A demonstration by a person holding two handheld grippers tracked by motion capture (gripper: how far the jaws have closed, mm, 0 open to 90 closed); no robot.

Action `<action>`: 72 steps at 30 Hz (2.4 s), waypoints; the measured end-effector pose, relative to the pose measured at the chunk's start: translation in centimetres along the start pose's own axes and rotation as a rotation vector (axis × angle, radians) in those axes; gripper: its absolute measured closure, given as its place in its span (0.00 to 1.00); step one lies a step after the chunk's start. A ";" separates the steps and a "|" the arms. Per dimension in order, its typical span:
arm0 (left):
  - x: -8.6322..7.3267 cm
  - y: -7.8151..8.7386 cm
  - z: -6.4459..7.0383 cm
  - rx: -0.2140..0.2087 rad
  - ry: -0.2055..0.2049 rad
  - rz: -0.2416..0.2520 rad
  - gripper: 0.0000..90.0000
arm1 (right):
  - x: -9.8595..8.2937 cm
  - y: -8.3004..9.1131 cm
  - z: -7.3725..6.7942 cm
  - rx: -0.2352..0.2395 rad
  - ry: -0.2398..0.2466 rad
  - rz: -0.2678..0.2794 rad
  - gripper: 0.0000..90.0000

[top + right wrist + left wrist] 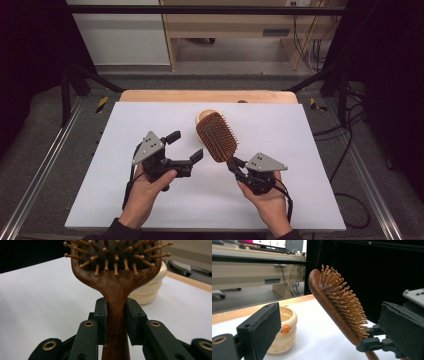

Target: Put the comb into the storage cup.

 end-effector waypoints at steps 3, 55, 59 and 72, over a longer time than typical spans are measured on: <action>0.2 -0.1 -0.1 -0.002 0.025 0.010 0.04 | 0.1 0.0 -0.1 0.000 0.005 0.006 0.81; 1.1 -3.7 0.6 -0.097 0.265 -0.029 0.28 | 0.6 -1.1 -2.1 0.038 0.066 0.034 0.81; 1.1 -3.7 0.5 -0.091 0.282 -0.036 0.33 | 0.5 -1.1 -2.1 0.041 0.065 0.033 0.81; 0.9 -3.9 0.7 -0.087 0.305 -0.050 0.42 | 0.5 -1.1 -2.1 0.048 0.056 0.038 0.81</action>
Point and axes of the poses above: each handheld gripper's, and its own axes: y roughly backward along the jaws, x roughly out of its top, z roughly to its right, the point moved 8 cm from there along -y, roughly forward along the jaws, and after that the axes turned 7 degrees about x, right-handed, at the moved point
